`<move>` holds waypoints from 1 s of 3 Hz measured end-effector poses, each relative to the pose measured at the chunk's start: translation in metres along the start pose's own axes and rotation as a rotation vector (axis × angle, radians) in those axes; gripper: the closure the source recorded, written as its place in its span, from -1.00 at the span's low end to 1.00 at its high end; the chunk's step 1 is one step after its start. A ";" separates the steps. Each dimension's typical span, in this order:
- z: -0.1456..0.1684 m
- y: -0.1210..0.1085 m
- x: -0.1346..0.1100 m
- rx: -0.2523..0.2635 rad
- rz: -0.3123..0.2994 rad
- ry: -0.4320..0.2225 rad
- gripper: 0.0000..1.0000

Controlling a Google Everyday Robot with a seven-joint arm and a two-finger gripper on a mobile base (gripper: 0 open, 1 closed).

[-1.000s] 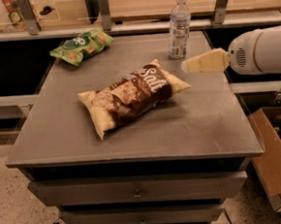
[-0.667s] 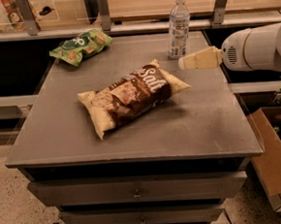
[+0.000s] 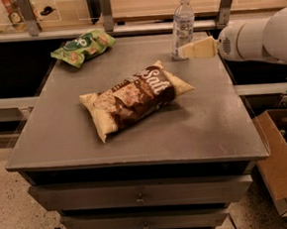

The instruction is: Move blue plastic bottle near green rice chip bag

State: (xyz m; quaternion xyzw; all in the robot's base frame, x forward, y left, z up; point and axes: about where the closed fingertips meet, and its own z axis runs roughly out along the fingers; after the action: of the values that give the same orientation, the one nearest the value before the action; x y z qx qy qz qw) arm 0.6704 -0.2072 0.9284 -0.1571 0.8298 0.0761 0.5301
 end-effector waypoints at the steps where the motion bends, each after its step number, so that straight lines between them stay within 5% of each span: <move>1: 0.022 -0.009 -0.013 0.018 0.003 -0.034 -1.00; 3: 0.065 -0.012 -0.013 -0.088 0.004 -0.025 -1.00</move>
Offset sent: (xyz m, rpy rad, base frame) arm 0.0729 0.0089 -0.0160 0.0389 -0.0113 0.0604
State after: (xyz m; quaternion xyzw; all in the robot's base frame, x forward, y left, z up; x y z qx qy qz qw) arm 0.7350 -0.1968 0.9132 -0.1777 0.8192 0.1155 0.5329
